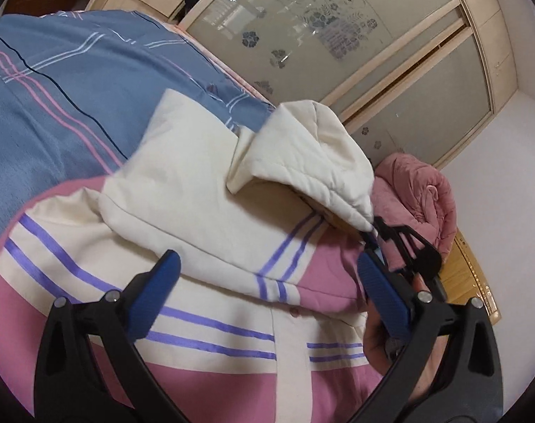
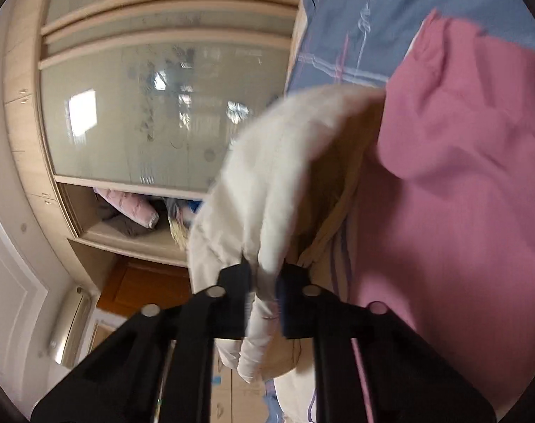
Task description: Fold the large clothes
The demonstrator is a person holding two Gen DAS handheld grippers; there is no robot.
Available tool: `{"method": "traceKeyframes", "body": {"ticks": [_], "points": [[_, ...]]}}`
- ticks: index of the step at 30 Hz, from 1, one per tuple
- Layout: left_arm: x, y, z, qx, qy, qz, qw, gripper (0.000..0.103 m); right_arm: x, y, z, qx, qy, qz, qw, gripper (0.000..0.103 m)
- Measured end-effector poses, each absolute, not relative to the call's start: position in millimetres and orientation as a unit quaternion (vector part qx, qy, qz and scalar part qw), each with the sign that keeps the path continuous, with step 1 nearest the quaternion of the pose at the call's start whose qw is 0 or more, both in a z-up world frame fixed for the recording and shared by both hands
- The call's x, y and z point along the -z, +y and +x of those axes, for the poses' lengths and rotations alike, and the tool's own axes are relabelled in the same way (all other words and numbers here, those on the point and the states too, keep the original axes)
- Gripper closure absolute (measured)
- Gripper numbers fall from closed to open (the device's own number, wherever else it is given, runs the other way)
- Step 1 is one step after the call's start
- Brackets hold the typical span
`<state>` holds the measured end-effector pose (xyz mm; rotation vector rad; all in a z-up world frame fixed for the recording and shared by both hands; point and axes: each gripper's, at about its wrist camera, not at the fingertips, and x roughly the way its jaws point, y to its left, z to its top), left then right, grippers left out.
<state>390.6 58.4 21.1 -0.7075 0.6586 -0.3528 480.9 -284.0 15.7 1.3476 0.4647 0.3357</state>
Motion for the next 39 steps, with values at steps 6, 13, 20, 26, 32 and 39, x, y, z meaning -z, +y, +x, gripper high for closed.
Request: {"method": "traceKeyframes", "body": {"ticks": [6,13,20,26,32,39], "points": [[-14,66,395,0.156,0.324,-0.352,0.864,0.002,-23,-234,411,-0.155,0.224,0.56,0.782,0.095],[-7,55,397,0.154,0.343,-0.334,0.864,0.002,48,-242,384,-0.074,0.292,0.584,0.754,0.096],[-10,34,406,0.172,0.35,-0.315,0.865,0.002,45,-249,389,-0.126,0.301,0.578,0.748,0.089],[-22,12,424,0.186,0.346,-0.293,0.872,0.002,23,-259,358,-0.172,0.282,0.577,0.747,0.024],[1,18,441,0.19,0.385,-0.373,0.823,0.002,20,-270,330,-0.215,0.276,0.567,0.746,0.022],[32,37,425,0.126,0.386,-0.455,0.792,0.005,19,-273,328,-0.24,0.278,0.571,0.734,0.022]]}}
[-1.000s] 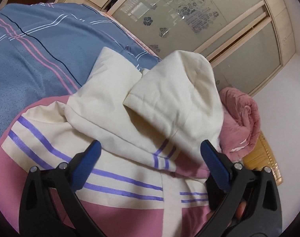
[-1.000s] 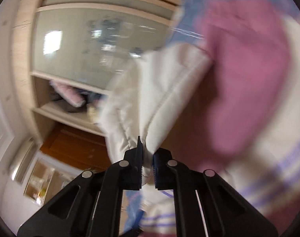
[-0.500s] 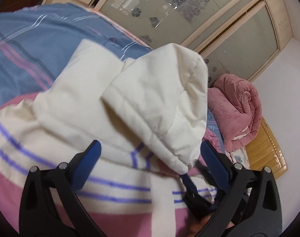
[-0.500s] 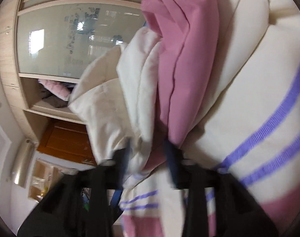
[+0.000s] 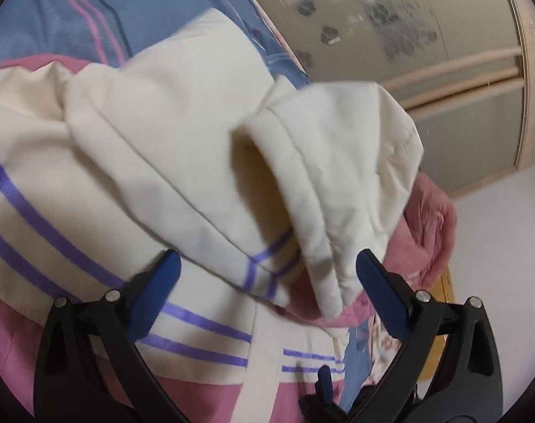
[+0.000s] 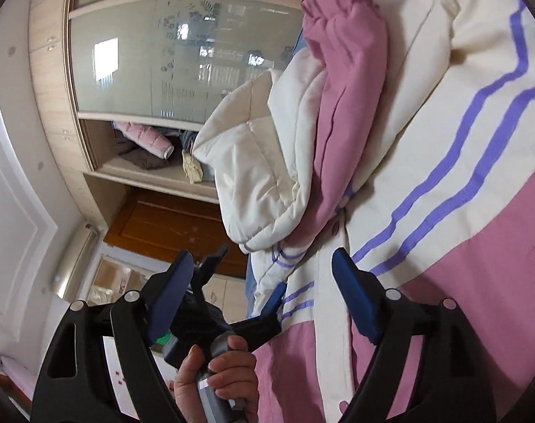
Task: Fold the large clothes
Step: 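Reposition the hood with the left gripper and grasp its rim again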
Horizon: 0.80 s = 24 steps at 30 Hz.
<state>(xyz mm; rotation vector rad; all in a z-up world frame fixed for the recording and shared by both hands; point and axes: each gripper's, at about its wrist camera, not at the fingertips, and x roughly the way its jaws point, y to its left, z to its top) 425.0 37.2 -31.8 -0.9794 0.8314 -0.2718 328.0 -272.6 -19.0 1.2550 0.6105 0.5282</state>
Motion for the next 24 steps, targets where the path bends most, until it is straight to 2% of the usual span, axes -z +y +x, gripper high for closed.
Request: {"method": "traceKeyframes", "body": {"ticks": [11,24], "points": [[36,45,415,0.056,0.403,-0.477,0.779,0.006,15,-275,336,-0.248,0.284,0.572,0.729,0.022],[44,49,432,0.157,0.364,-0.54,0.743,0.007,18,-275,337,-0.256,0.289,0.572,0.724,0.022]]}}
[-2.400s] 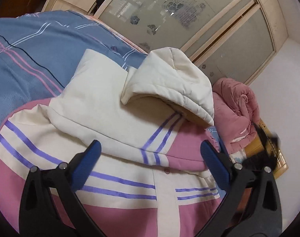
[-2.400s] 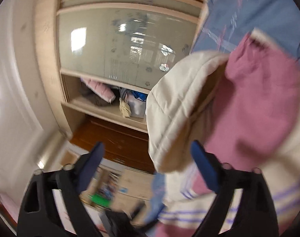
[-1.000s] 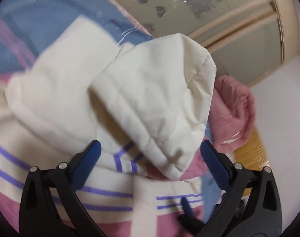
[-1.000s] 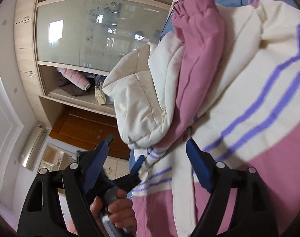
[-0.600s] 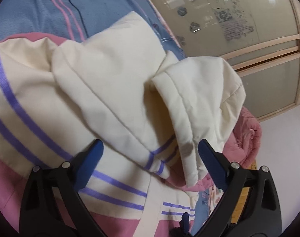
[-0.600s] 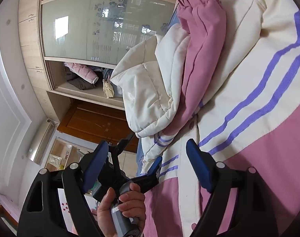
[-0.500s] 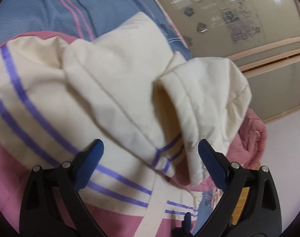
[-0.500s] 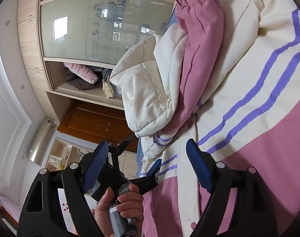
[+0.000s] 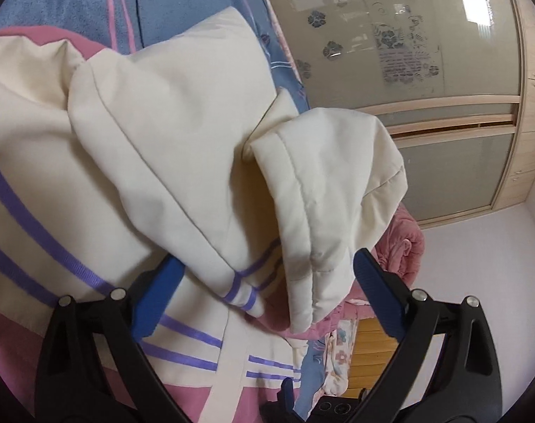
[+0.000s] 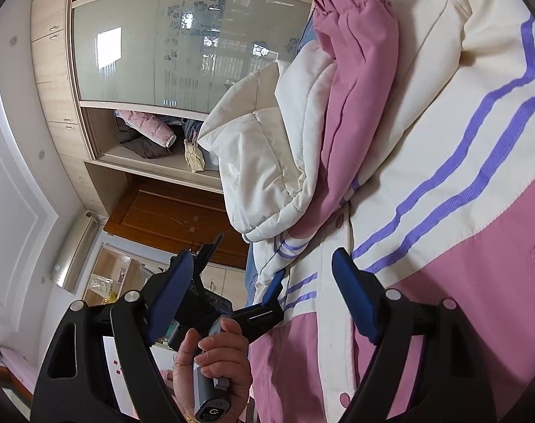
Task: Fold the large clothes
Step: 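Reposition the hood with the left gripper and grasp its rim again, then open the left gripper, release the cream hood and pull both tools back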
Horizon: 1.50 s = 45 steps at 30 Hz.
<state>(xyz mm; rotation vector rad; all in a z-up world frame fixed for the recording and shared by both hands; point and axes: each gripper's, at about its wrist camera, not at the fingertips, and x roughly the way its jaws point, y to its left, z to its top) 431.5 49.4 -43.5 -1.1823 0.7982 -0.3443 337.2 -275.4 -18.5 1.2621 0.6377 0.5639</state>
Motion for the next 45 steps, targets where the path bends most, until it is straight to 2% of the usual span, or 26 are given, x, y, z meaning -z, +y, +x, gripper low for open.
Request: {"method": "traceKeyframes", "body": {"ticks": [6,12,16,17,18,19,20,21,24,32,39,42,43,44,45], "points": [[33,39,429,0.168,0.391,-0.52,0.741,0.007,20,-275,337,-0.259,0.293,0.57,0.722,0.022],[0,26,423,0.192,0.369,-0.484,0.77,0.007,19,-277,336,-0.261,0.291,0.572,0.721,0.022],[16,27,443,0.203,0.371,-0.511,0.748,0.007,20,-276,336,-0.263,0.291,0.572,0.72,0.022],[21,25,452,0.212,0.37,-0.518,0.742,0.015,20,-276,335,-0.263,0.291,0.572,0.72,0.022],[24,23,458,0.218,0.37,-0.521,0.737,0.029,20,-276,335,-0.264,0.292,0.571,0.72,0.022],[27,21,462,0.227,0.368,-0.528,0.731,0.034,20,-276,335,-0.264,0.293,0.571,0.72,0.022],[30,21,466,0.238,0.362,-0.538,0.723,0.043,20,-276,336,-0.264,0.293,0.571,0.72,0.022],[32,20,470,0.248,0.357,-0.544,0.718,0.057,21,-276,336,-0.263,0.294,0.572,0.719,0.022],[37,16,470,0.253,0.351,-0.545,0.718,0.079,21,-276,337,-0.265,0.296,0.569,0.72,0.022],[79,23,445,0.158,0.431,-0.478,0.748,0.088,15,-274,338,-0.262,0.289,0.564,0.728,0.022],[72,3,447,0.139,0.421,-0.387,0.809,0.088,13,-272,336,-0.259,0.291,0.56,0.731,0.022],[69,-2,445,0.154,0.411,-0.373,0.818,0.085,15,-275,334,-0.256,0.295,0.565,0.727,0.022],[67,-1,445,0.167,0.405,-0.375,0.817,0.08,14,-277,333,-0.256,0.294,0.567,0.726,0.022],[63,1,444,0.184,0.397,-0.377,0.816,0.058,12,-277,332,-0.257,0.292,0.568,0.725,0.022],[53,0,440,0.213,0.385,-0.376,0.815,0.027,10,-278,331,-0.258,0.29,0.567,0.726,0.022]]}}
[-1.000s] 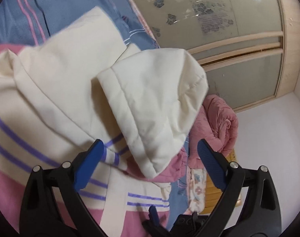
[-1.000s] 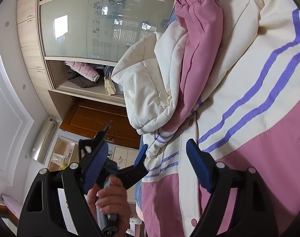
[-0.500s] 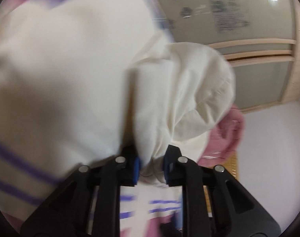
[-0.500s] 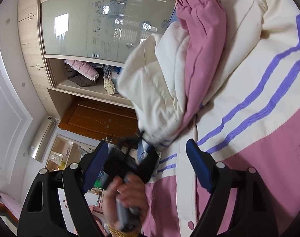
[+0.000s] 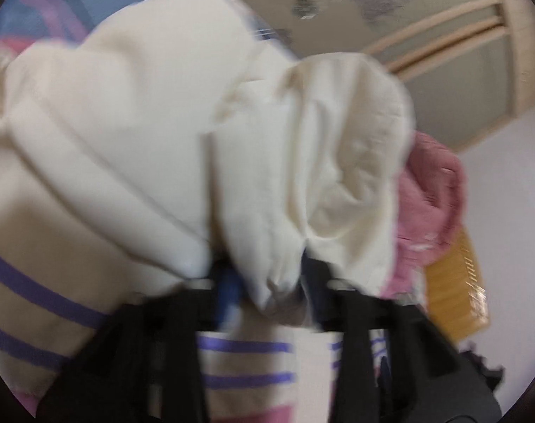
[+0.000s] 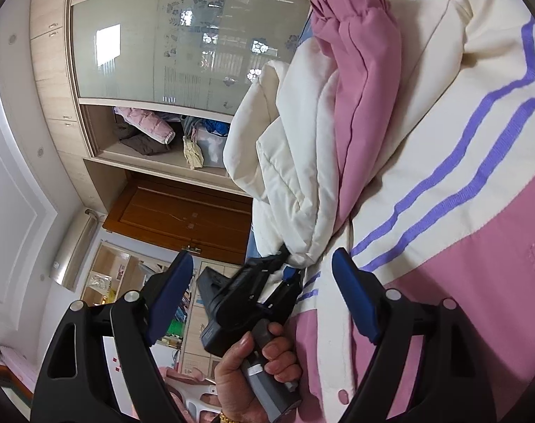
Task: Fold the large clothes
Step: 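Open the left gripper, release the cream hood and pull both tools back, then move both grippers to the pink jacket hem and close on it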
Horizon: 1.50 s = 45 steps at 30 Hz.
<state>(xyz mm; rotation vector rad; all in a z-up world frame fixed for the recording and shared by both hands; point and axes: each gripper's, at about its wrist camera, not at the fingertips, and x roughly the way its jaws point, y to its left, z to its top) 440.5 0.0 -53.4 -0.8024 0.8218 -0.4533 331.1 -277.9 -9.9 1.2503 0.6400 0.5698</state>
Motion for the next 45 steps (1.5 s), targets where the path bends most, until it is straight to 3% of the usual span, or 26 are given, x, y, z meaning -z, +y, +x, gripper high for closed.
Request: {"method": "traceKeyframes", "body": {"ticks": [2,10,15,28,34,37,42,44,45], "points": [[30,-5,428,0.226,0.374,-0.357,0.826,0.002,4,-278,329,-0.262,0.285,0.566,0.728,0.021],[-42,-6,335,0.221,0.374,-0.193,0.88,0.002,-25,-280,304,-0.282,0.271,0.547,0.74,0.021],[-52,6,260,0.133,0.331,-0.035,0.934,0.002,-40,-283,270,-0.283,0.276,0.509,0.765,0.016],[-36,24,148,0.151,0.308,-0.005,0.939,0.002,-58,-238,119,-0.228,0.248,0.256,0.906,0.014],[-34,16,134,0.156,0.304,0.012,0.94,0.002,-55,-231,103,-0.227,0.244,0.229,0.915,0.014],[-39,15,122,0.155,0.279,0.048,0.946,0.002,-70,-228,92,-0.2,0.214,0.158,0.943,0.014],[-25,13,83,0.135,0.197,0.248,0.939,0.002,-67,-207,46,-0.102,0.131,-0.175,0.97,0.006],[-5,20,69,0.108,0.167,0.337,0.92,0.002,-54,-226,49,-0.108,0.172,-0.175,0.963,0.006],[2,27,67,0.101,0.168,0.352,0.915,0.002,-47,-252,58,-0.136,0.214,-0.115,0.96,0.006]]}}
